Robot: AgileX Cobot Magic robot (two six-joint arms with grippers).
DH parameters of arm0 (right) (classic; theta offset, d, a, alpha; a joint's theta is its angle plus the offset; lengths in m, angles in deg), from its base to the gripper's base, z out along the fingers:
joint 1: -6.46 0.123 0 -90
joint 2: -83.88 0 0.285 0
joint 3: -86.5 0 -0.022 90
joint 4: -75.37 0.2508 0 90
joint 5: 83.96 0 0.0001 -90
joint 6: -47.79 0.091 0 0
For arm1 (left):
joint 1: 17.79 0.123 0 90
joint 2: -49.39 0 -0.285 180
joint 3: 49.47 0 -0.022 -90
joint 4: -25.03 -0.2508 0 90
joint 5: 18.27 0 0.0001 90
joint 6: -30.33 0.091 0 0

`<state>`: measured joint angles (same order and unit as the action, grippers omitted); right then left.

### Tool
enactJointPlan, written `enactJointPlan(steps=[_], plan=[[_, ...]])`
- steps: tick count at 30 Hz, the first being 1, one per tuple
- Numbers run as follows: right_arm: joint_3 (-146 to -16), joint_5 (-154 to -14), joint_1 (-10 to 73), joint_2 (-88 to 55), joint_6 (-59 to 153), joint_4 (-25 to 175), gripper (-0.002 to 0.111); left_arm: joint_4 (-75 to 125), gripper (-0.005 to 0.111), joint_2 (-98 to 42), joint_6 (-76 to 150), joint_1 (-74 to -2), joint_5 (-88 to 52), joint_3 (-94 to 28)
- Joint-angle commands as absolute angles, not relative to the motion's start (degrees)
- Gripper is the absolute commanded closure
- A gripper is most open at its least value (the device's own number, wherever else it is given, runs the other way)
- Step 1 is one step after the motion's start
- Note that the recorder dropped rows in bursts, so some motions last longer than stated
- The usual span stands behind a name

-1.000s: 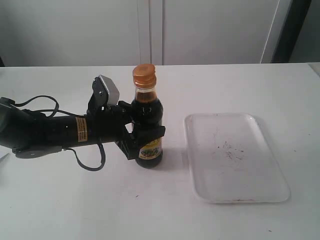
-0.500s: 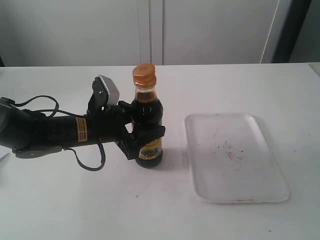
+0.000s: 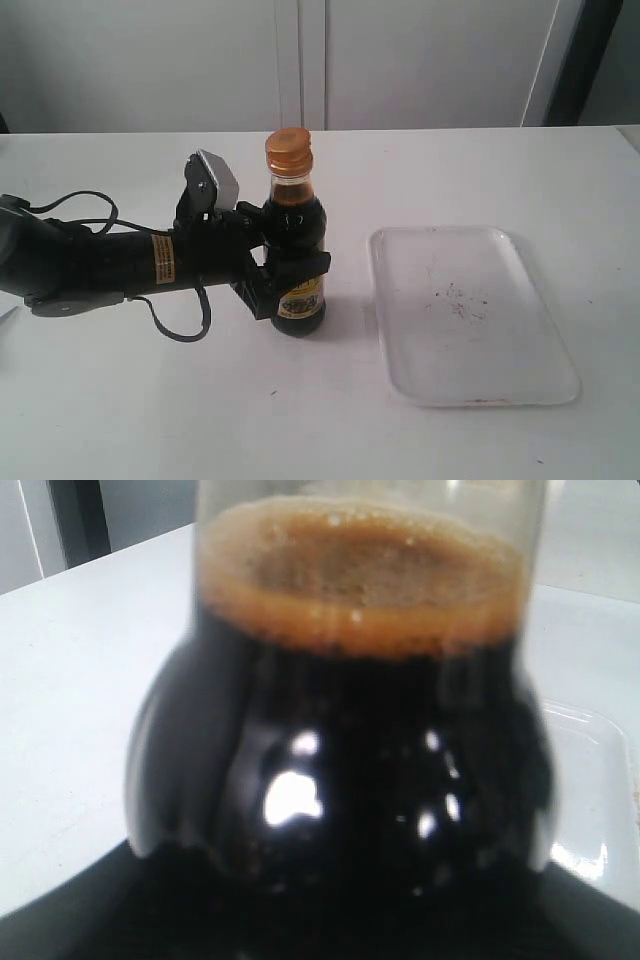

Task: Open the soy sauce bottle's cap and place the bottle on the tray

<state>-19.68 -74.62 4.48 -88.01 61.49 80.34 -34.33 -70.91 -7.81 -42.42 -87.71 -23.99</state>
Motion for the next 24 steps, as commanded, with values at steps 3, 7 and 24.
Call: enactJointPlan(steps=[3,7,24], plan=[[-27.49,-72.28,4.74,-84.34,61.73,77.54,0.108,-34.12,0.106,-70.82,-7.8,-42.66,-88.23,-24.25],[-30.35,-67.35,4.74,-79.13,61.73,71.57,0.108,-34.12,0.106,-70.82,-7.8,-42.66,-88.23,-24.25],[-44.57,-56.65,4.74,-44.3,78.12,46.0,0.108,-34.12,0.106,-70.82,-7.8,-42.66,-88.23,-24.25]])
